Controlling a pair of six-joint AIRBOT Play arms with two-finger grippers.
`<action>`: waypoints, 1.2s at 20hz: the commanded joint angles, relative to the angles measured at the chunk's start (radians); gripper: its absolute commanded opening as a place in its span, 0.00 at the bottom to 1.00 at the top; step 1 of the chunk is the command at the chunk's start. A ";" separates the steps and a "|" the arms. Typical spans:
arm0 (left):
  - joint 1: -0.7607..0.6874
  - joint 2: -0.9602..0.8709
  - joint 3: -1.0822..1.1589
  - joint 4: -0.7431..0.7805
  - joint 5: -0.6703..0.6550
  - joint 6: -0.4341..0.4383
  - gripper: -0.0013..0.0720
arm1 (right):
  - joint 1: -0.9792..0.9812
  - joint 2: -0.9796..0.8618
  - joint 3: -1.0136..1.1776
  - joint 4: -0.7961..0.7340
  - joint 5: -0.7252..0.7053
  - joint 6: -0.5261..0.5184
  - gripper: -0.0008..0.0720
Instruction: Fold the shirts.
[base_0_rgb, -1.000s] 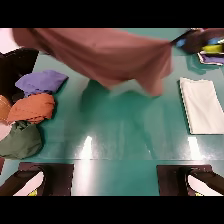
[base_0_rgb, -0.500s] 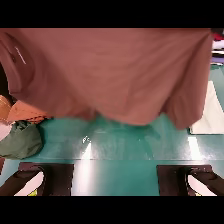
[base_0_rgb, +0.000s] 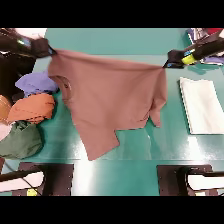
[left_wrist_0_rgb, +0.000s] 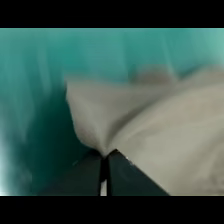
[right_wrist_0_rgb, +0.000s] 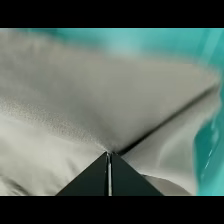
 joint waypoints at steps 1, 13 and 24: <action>0.001 -0.183 -0.034 -0.001 0.060 0.024 0.05 | -0.001 -0.160 0.002 0.012 -0.083 -0.015 0.04; 0.095 -0.002 -0.275 0.092 -0.158 0.005 0.84 | -0.142 0.117 -0.263 0.218 0.006 -0.129 0.54; 0.089 0.224 -1.004 -0.177 0.174 0.091 0.84 | -0.161 0.450 -0.740 0.274 -0.148 -0.141 0.54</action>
